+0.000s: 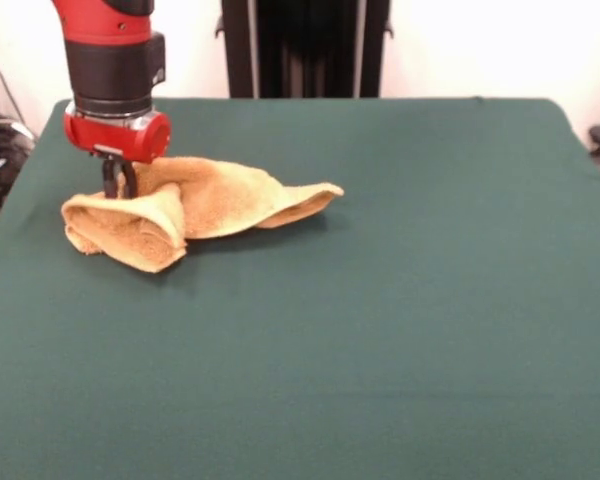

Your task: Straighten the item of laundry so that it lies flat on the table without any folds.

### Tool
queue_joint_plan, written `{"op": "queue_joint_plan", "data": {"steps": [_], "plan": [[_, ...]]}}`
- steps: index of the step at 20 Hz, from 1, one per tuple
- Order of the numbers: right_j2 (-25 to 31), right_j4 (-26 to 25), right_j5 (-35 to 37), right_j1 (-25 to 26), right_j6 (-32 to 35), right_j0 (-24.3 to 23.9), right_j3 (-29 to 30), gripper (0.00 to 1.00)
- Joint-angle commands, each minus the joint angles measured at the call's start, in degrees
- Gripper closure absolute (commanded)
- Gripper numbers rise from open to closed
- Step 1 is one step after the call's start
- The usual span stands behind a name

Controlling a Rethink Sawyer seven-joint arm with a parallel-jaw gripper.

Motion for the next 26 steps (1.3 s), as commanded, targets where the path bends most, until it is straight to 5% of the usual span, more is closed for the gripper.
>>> {"op": "queue_joint_plan", "data": {"steps": [1, 11, 12, 26], "plan": [[5.6, -1.0, 11.3, 0.2, -10.8, -3.9, 0.8, 0.00], [7.0, -1.8, 13.8, 1.3, -10.9, -5.0, -0.9, 0.00], [7.1, -1.9, 13.9, 1.3, -10.8, -5.0, -1.0, 1.00], [7.8, -1.5, 16.0, -0.6, -10.7, -4.1, -1.9, 1.00]]}}
